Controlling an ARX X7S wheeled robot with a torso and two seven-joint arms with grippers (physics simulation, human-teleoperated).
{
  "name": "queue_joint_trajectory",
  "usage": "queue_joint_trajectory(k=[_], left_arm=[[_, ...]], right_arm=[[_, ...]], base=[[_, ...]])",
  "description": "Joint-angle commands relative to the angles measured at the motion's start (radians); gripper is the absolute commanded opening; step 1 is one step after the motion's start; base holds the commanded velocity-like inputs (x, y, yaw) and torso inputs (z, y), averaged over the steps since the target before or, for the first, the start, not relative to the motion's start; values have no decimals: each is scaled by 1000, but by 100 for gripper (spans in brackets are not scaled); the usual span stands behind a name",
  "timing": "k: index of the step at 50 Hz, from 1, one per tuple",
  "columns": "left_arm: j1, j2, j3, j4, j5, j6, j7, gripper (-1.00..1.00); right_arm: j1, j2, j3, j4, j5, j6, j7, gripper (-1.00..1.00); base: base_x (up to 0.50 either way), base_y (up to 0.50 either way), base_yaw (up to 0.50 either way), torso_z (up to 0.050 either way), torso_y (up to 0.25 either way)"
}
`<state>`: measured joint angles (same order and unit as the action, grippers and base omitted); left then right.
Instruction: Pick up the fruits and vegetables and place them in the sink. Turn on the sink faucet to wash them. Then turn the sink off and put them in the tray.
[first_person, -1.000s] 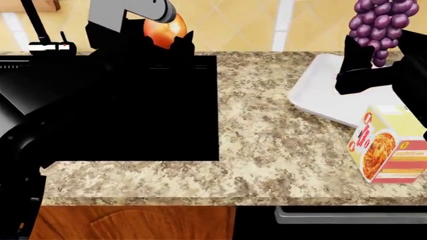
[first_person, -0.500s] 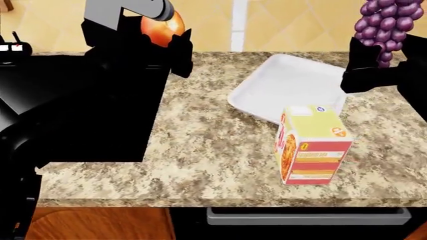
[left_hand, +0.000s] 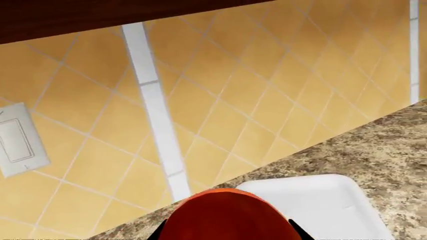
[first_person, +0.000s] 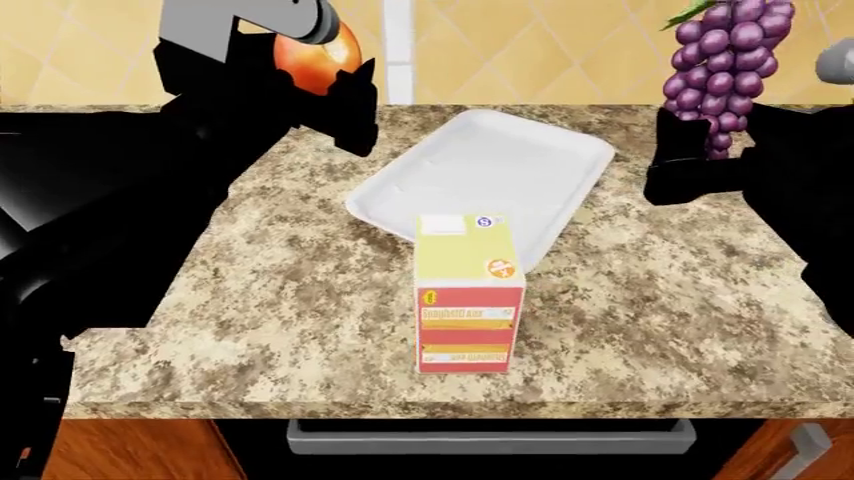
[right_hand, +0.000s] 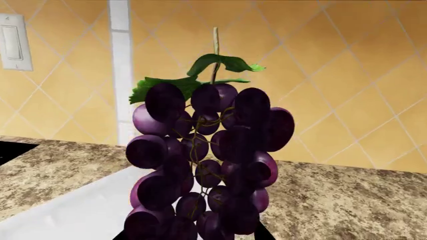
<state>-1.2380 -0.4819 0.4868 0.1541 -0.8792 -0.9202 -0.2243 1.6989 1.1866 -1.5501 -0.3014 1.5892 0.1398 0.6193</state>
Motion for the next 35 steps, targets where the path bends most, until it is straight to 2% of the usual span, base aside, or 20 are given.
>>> queue_joint_trajectory(k=[1,10,19,29,35], left_arm=[[-3,-12,4,-16,3,3,-4,-100],[-115,-41,156,-119,69,-52,166,-100],[-228,-19,330,-210,162,-51,346,-100],[-316,8,385,-268,210,-41,410,-100],[-313,0,382,-253,210,-41,400,-100]], right_arm=[[-17,-41,11,30,-14,-18,-43,-100],[28,-108,2,110,20,87,-116,-100],[121,-191,-21,236,90,283,-201,-100],[166,-242,-47,338,131,412,-248,-100],[177,-258,-49,346,143,441,-255,-100]], base=[[0,0,0,0,0],[0,0,0,0,0],[0,0,0,0,1],[0,0,0,0,1],[500,0,0,0,0]])
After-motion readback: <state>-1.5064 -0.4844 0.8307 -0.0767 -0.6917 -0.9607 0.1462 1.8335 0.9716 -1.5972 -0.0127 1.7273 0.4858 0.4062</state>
